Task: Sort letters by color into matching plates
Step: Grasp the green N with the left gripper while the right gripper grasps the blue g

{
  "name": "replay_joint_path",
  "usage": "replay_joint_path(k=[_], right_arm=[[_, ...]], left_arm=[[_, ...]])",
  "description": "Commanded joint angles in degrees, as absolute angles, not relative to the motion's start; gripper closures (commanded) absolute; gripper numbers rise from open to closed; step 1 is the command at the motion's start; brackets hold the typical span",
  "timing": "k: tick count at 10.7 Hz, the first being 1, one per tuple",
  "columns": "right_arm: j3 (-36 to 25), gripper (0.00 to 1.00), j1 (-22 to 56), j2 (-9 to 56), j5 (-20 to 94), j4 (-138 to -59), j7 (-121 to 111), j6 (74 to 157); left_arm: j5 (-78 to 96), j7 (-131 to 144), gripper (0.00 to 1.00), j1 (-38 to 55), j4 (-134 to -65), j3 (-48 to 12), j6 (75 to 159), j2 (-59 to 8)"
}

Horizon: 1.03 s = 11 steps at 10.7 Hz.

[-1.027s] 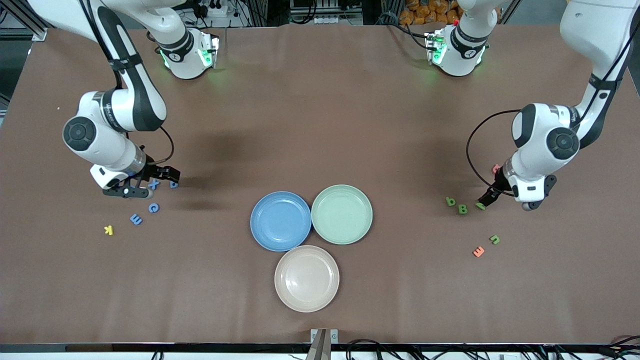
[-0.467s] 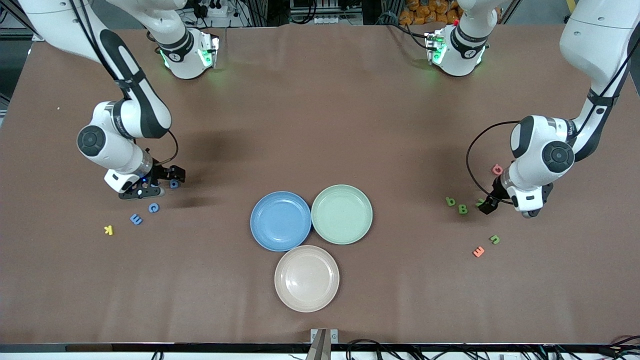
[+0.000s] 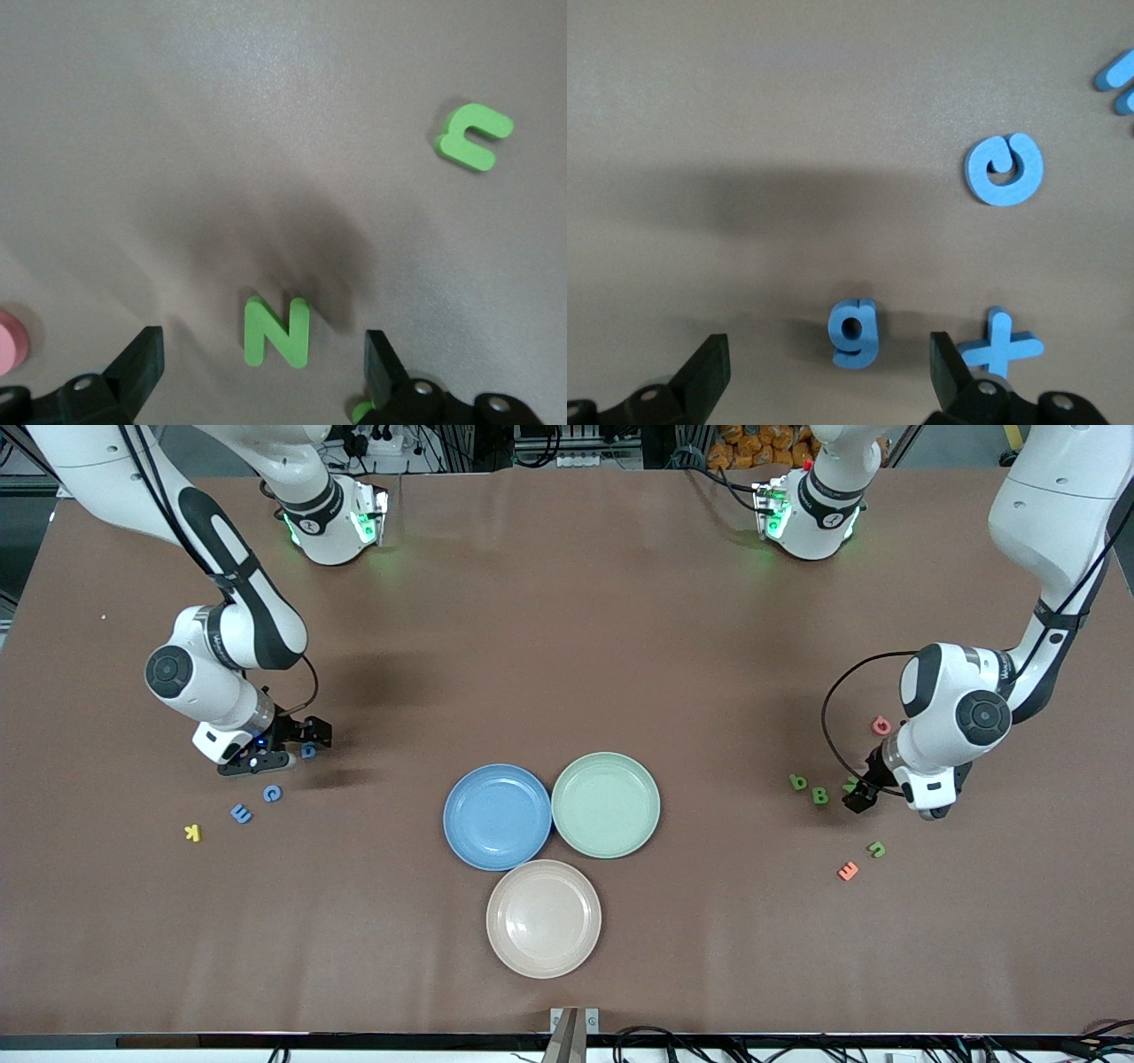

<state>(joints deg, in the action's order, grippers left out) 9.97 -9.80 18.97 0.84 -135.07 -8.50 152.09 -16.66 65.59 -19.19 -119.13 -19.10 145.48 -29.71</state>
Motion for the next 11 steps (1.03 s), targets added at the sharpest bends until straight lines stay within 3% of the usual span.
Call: replay_joint_path(k=[1,3,8,9,10,11], right_arm=[[11.0,0.0,-10.9,19.9,0.7,-135.9,-9.1,154.5],[11.0,0.03,-10.9,20.6,0.5,-136.4,-9.1,155.9],[11.0,0.4,-12.4,20.4,-0.1,-137.7,-12.3,156.4],[11.0,0.48,-13.2,20.4,-0.1,-137.9,-14.0,156.4],[11.0,0.53,-13.7,20.4,-0.1,-138.1,-14.7,156.7],[11.0,0.6,-14.0,20.5,-0.1,-138.4,-14.7,157.0]], left_arm=[[-20.1,68.6,0.0,-18.6,-117.5,-18.9,145.2,-31.7],[-20.4,68.6,0.0,-18.6,-117.0,-18.9,145.2,-32.2],[-21.8,68.8,0.0,-18.6,-117.2,-18.9,145.3,-32.7],[-21.8,68.8,0.32,-18.6,-117.2,-18.9,145.3,-32.7],[-21.8,68.9,0.83,-18.6,-117.2,-18.9,145.3,-32.7],[-21.8,68.9,1.0,-18.8,-117.2,-18.9,145.3,-32.7]])
